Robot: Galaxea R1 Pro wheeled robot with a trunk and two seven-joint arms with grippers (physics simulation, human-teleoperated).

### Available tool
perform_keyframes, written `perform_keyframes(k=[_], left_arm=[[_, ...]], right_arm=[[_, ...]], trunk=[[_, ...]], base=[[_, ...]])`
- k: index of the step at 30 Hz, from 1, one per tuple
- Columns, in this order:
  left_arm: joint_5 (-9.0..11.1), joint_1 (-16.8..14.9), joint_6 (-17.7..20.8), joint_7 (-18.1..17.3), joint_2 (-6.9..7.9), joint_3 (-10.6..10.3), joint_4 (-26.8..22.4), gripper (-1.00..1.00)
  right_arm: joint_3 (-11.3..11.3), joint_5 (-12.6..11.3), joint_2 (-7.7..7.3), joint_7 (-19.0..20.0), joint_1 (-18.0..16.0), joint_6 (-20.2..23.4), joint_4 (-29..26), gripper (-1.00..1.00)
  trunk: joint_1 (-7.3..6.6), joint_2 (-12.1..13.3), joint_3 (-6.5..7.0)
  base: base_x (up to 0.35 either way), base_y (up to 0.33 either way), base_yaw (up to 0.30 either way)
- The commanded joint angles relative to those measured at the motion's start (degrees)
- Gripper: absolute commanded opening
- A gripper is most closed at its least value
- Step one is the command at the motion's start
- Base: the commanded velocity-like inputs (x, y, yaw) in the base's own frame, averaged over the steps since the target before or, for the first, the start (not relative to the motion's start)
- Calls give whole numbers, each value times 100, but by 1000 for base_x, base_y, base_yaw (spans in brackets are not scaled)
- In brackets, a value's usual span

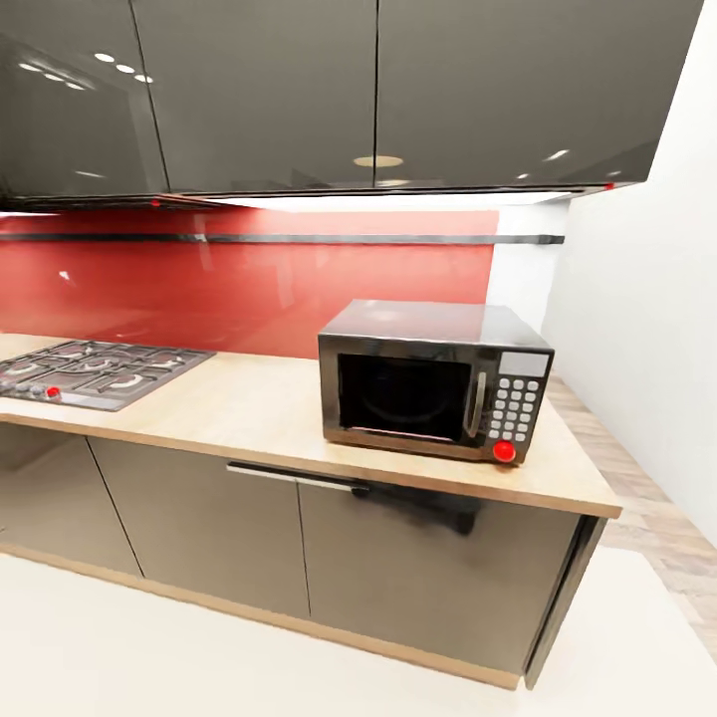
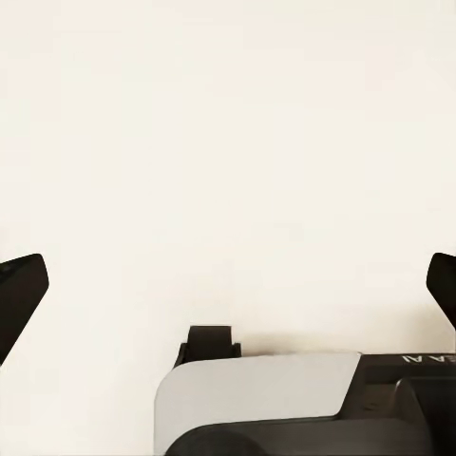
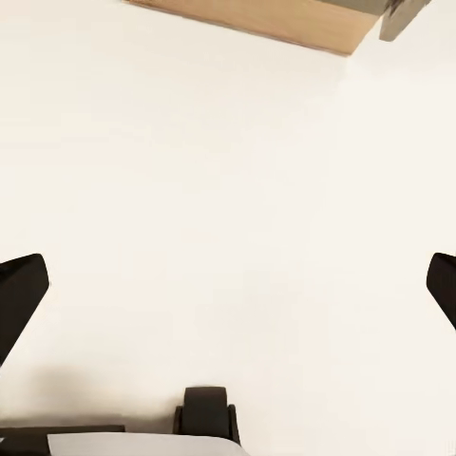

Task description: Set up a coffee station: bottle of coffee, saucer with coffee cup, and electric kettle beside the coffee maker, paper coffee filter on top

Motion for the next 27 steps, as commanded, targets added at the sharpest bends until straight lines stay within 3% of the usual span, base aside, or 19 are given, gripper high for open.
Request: perform_keyframes(k=[1, 16, 27], left_arm=[[-2, 2, -9, 2, -1, 4, -5, 100], [-2, 2, -9, 2, -1, 4, -1, 100], [0, 2, -9, 2, -1, 0, -1, 100]], right_arm=[[3, 5, -1, -4, -1, 4, -4, 100], [6, 8, 3, -4, -1, 6, -4, 100], [11, 16, 3, 4, -1, -2, 5, 100]], trunk=[[0, -2, -5], [0, -2, -5], [0, -2, -5]], base=[[0, 0, 250], [23, 14, 255], [188, 145, 88]])
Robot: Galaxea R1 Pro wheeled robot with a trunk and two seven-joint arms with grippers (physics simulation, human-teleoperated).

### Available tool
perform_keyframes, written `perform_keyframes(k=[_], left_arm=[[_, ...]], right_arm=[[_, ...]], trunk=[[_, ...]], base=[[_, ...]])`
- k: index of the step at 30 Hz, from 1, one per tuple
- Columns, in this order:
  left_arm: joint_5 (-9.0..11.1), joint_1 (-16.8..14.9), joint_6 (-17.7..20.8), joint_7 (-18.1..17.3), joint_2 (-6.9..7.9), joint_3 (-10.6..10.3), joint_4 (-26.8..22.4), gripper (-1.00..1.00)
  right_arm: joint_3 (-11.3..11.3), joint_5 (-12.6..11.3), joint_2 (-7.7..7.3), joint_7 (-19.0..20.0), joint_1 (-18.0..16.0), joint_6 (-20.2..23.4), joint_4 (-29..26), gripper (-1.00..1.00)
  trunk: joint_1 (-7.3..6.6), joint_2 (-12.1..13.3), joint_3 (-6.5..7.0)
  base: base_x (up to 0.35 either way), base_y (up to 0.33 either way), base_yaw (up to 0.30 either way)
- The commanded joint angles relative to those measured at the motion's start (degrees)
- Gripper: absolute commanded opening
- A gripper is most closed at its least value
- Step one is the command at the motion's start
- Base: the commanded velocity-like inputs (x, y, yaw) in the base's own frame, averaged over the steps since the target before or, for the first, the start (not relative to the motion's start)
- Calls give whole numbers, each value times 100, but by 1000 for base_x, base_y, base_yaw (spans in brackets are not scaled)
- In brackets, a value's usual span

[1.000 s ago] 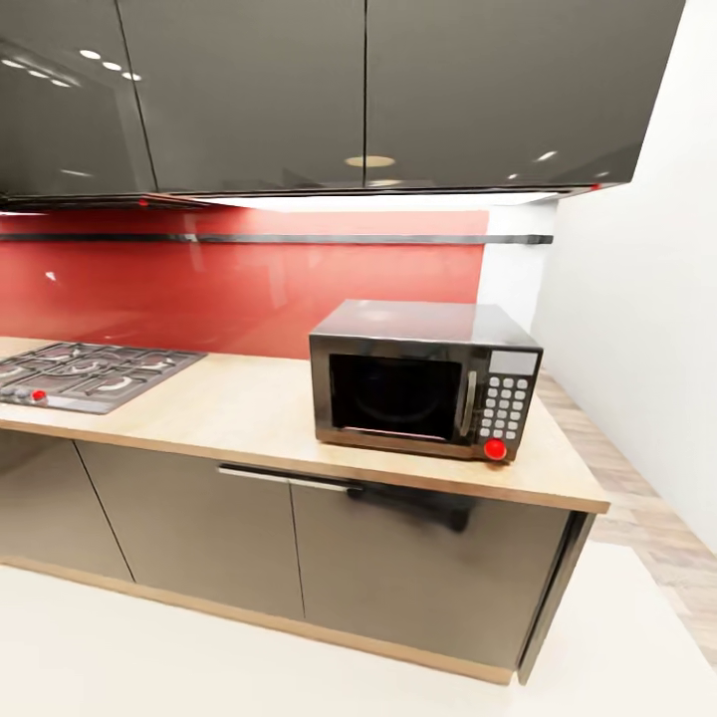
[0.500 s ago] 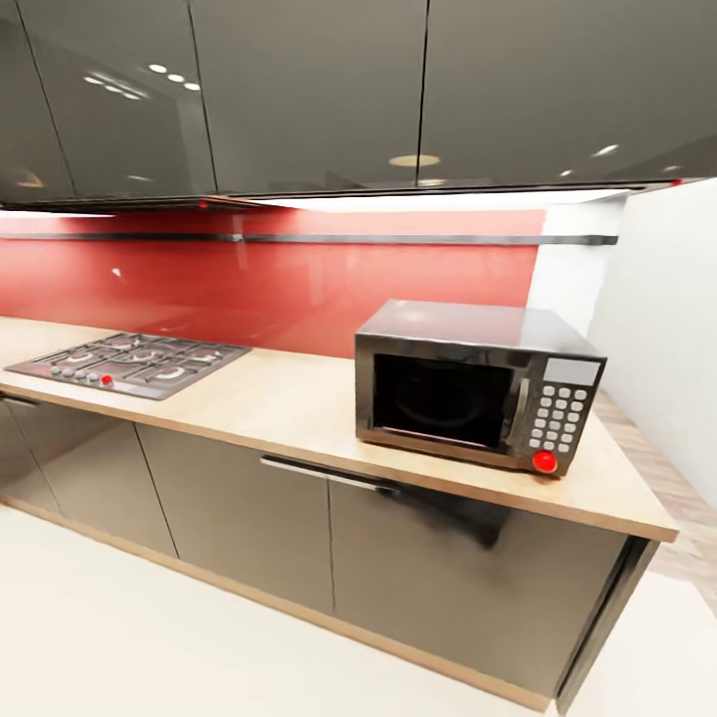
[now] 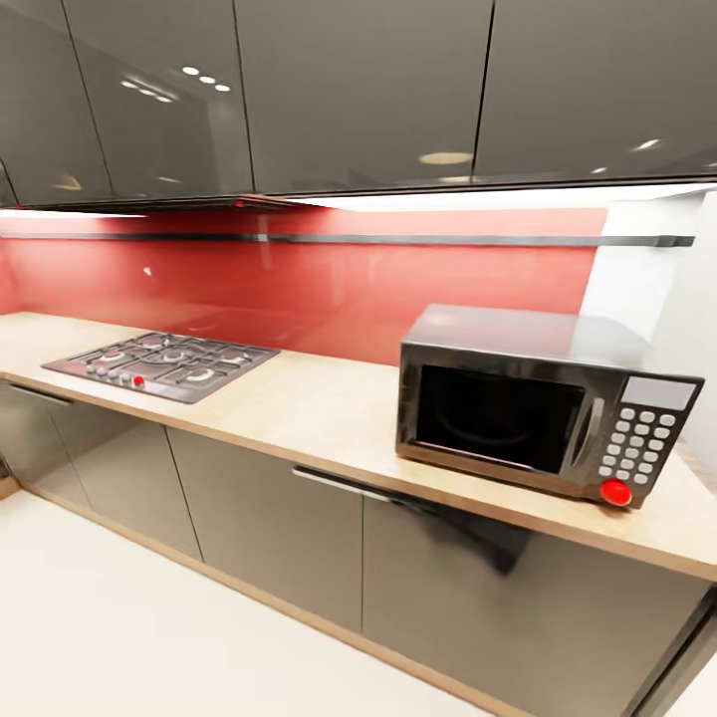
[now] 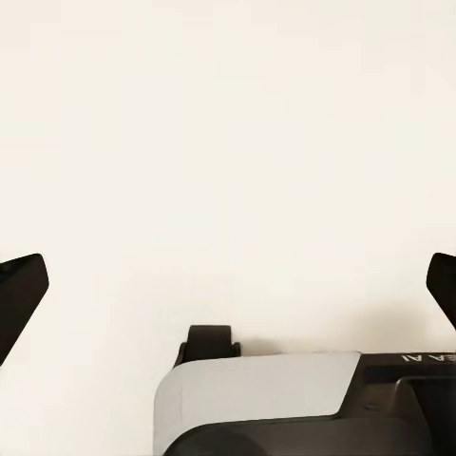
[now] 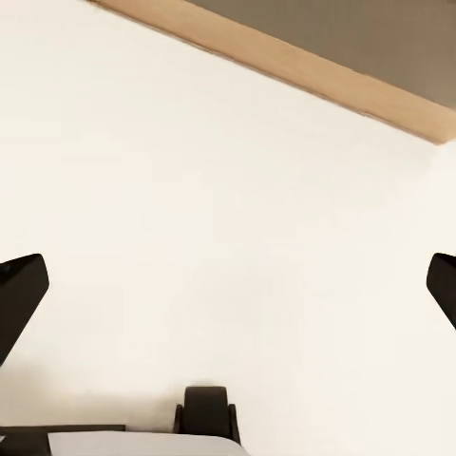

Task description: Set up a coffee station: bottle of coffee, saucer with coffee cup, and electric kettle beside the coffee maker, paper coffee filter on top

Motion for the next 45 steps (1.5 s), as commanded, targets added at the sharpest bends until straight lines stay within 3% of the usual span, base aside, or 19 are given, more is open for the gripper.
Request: perform_keyframes(k=[1, 16, 26, 45], left_arm=[[-2, 2, -9, 2, 0, 4, -6, 100], [-1, 2, -360, 2, 5, 18, 17, 100], [-2, 2, -419, 2, 2, 8, 12, 100], [0, 2, -440, 2, 0, 8, 18, 100]], right_arm=[[3, 5, 0, -5, -1, 3, -3, 100], [-6, -7, 33, -12, -1, 9, -31, 100], [4, -9, 191, -10, -1, 4, -40, 100], [7, 11, 206, -22, -1, 1, 2, 100]], trunk=[[2, -3, -4], [2, -3, -4], [2, -3, -4], [2, -3, -4]], base=[[92, 75, 158], [21, 17, 249], [0, 0, 275], [0, 0, 276]])
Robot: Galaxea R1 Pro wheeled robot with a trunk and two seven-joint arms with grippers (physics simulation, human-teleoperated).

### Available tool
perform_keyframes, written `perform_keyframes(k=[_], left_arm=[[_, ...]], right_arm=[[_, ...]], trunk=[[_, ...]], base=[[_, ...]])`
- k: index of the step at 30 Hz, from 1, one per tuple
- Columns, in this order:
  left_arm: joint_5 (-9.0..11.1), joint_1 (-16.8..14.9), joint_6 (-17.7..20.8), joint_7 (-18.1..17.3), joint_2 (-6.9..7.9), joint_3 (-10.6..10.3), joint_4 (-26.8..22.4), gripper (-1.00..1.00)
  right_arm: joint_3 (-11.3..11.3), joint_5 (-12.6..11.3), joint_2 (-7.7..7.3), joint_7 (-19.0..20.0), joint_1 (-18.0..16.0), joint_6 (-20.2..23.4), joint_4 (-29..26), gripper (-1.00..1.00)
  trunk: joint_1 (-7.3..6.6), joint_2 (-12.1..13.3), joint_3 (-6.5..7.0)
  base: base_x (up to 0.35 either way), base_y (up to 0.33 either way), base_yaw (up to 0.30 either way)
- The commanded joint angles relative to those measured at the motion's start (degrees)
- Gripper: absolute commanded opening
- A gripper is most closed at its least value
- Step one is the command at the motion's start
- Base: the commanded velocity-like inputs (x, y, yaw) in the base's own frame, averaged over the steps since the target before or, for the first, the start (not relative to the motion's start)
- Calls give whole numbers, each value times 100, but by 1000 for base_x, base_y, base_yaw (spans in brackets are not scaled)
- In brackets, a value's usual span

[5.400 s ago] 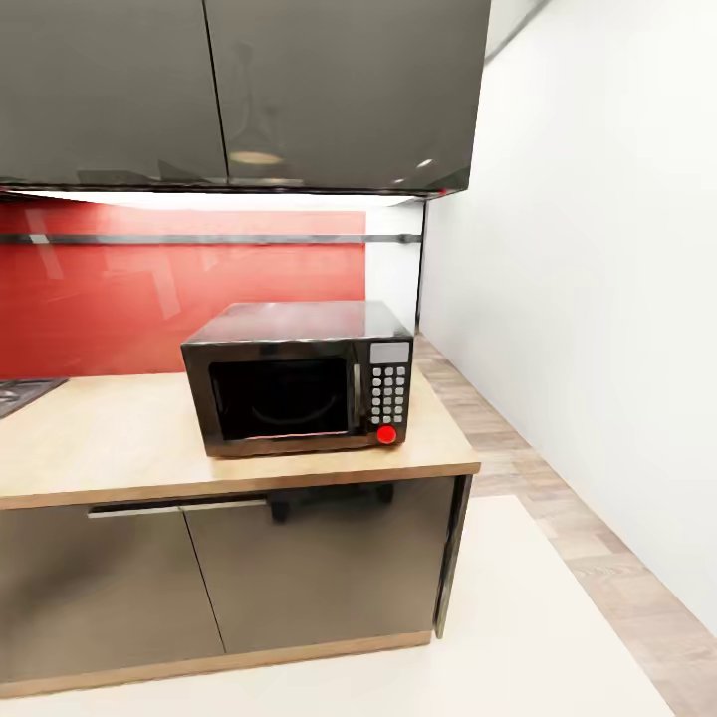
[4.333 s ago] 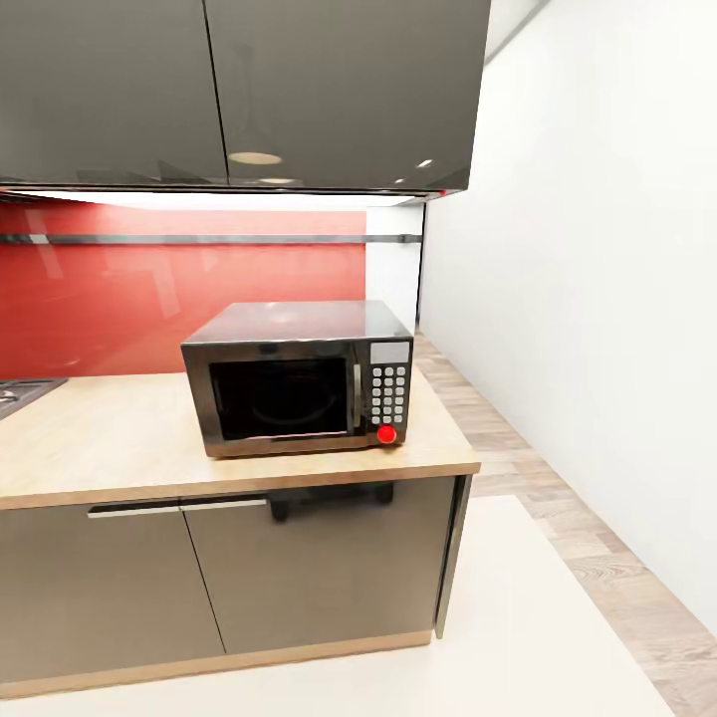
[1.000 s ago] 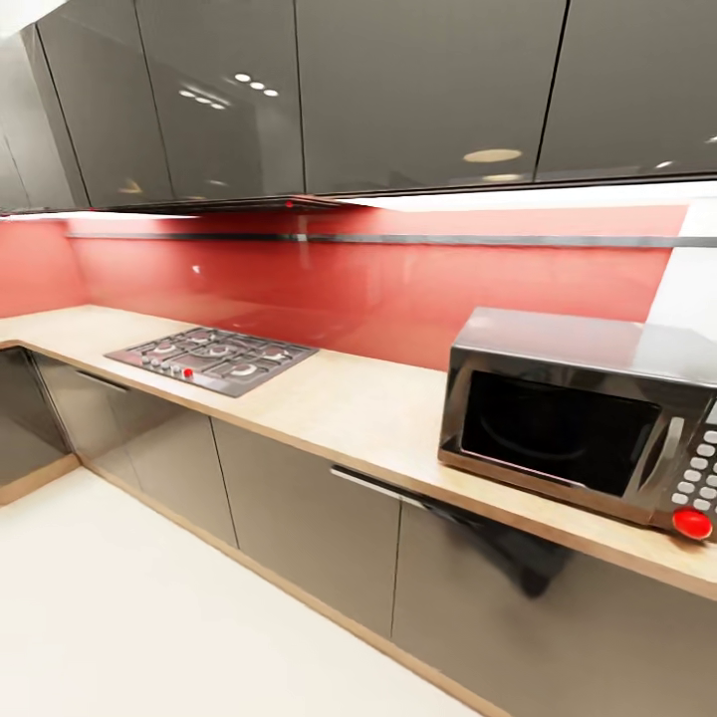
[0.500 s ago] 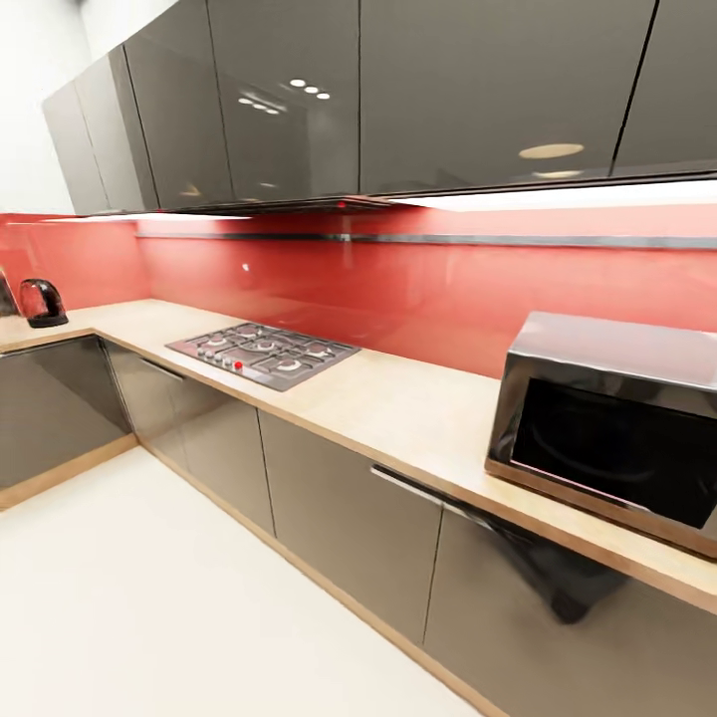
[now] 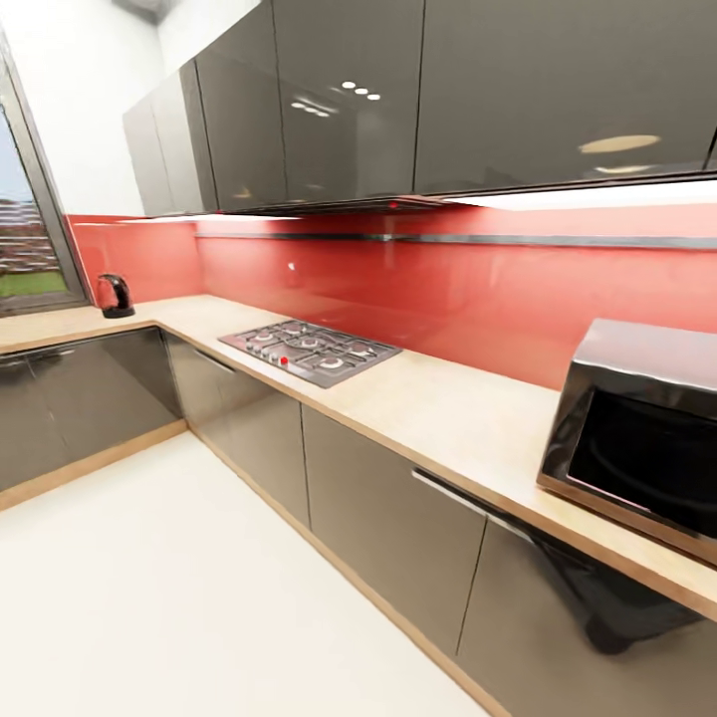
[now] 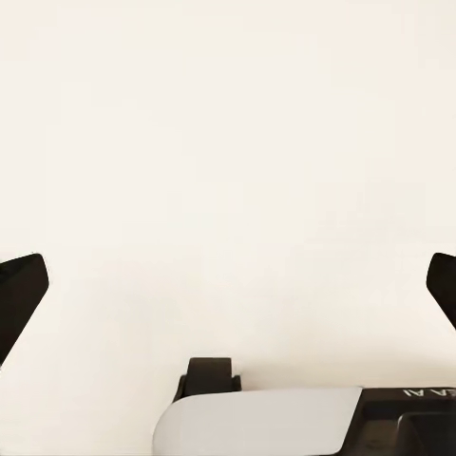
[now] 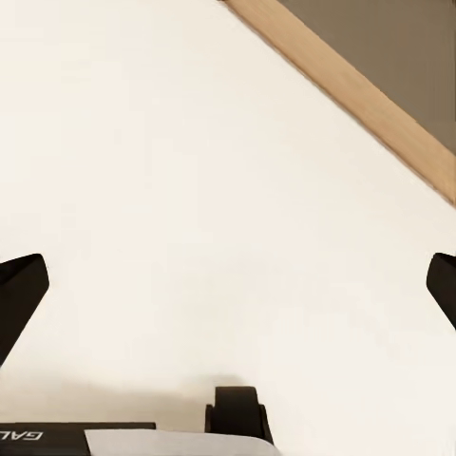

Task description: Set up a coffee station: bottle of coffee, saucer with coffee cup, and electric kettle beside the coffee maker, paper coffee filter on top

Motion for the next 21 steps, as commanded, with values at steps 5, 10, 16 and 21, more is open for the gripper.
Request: perform_keyframes(k=[5, 10, 16, 21], left_arm=[[0, 2, -9, 2, -1, 6, -4, 100], [0, 2, -9, 2, 0, 11, -4, 100], [0, 2, -9, 2, 1, 12, -6, 100], [1, 2, -9, 2, 0, 13, -10, 100]], right_arm=[[9, 7, 0, -5, -1, 3, 0, 100], [10, 7, -2, 3, -1, 5, 1, 100], [10, 3, -13, 27, -1, 9, 1, 100], [10, 5, -10, 19, -1, -201, 12, 100]], trunk=[[0, -3, -5], [0, -3, -5], [0, -3, -5], [0, -3, -5]], base=[[0, 0, 276], [51, 10, 264], [238, 100, 97], [290, 146, 178]])
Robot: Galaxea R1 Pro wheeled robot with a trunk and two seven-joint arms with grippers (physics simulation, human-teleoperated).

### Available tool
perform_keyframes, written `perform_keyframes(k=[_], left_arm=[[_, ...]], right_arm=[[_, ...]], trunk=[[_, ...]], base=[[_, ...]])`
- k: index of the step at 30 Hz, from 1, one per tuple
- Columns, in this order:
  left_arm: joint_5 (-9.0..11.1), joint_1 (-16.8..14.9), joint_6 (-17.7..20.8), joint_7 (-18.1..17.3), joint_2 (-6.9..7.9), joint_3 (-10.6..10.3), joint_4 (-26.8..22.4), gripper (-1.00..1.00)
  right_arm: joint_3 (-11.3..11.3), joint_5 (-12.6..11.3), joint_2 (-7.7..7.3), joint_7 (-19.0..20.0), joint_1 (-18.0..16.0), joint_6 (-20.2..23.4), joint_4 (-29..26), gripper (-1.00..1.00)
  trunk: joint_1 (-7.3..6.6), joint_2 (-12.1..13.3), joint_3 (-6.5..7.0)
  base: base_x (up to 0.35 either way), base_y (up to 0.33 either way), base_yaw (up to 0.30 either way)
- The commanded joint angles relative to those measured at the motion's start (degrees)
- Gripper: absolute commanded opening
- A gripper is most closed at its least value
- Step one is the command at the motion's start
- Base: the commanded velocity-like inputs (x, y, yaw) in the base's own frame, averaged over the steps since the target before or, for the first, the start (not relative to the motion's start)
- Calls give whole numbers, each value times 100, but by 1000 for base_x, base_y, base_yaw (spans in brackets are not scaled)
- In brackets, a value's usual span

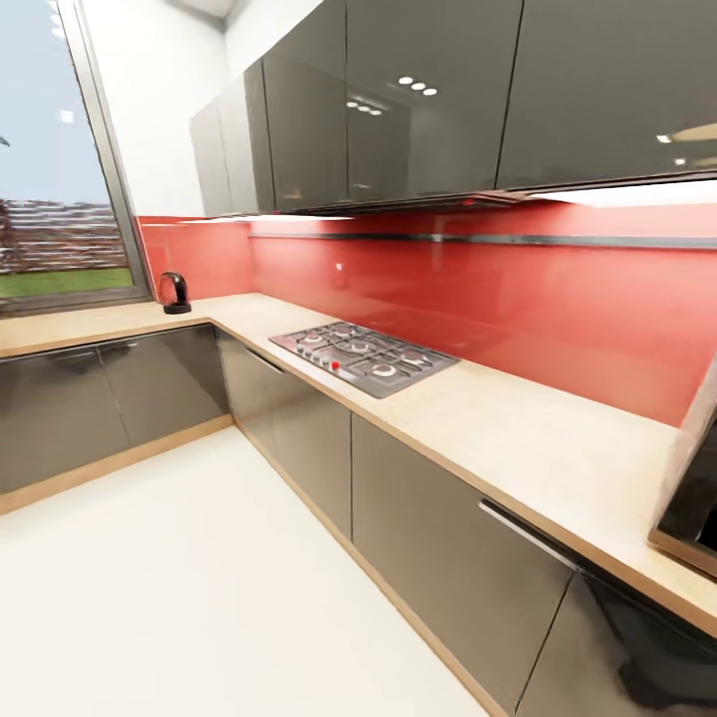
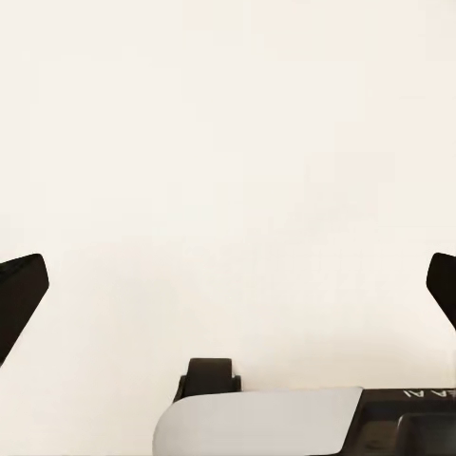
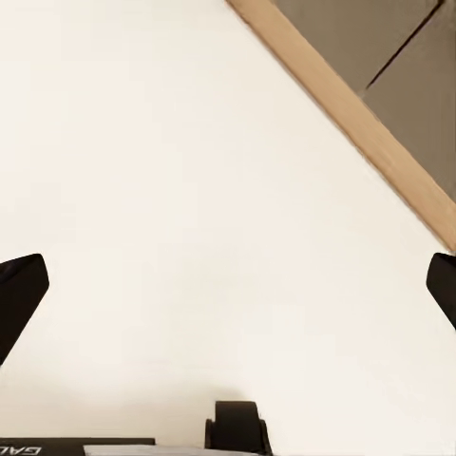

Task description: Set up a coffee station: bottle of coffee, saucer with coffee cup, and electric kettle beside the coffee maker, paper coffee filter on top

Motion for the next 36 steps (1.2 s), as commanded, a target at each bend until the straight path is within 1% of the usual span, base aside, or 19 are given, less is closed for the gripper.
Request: perform_keyframes(k=[1, 25, 31, 36], left_arm=[[-1, 2, -10, 2, -1, 5, -5, 100], [-1, 2, -10, 2, -1, 5, -6, 100], [-1, 2, -10, 2, 5, 5, -7, 100], [-1, 2, -10, 2, 6, 5, -7, 100]], right_arm=[[4, 7, -1, -4, -3, -29, 4, 100], [4, 8, 0, -16, -3, -75, 10, 100], [4, 8, -7, 2, -3, -74, 10, 100], [4, 8, -4, 0, -3, -77, 10, 100]], trunk=[[3, -2, -4], [3, -2, -4], [3, -2, -4], [3, -2, -4]], base=[[299, 170, 253], [299, 178, 273], [303, 144, 124], [313, 92, 236]])
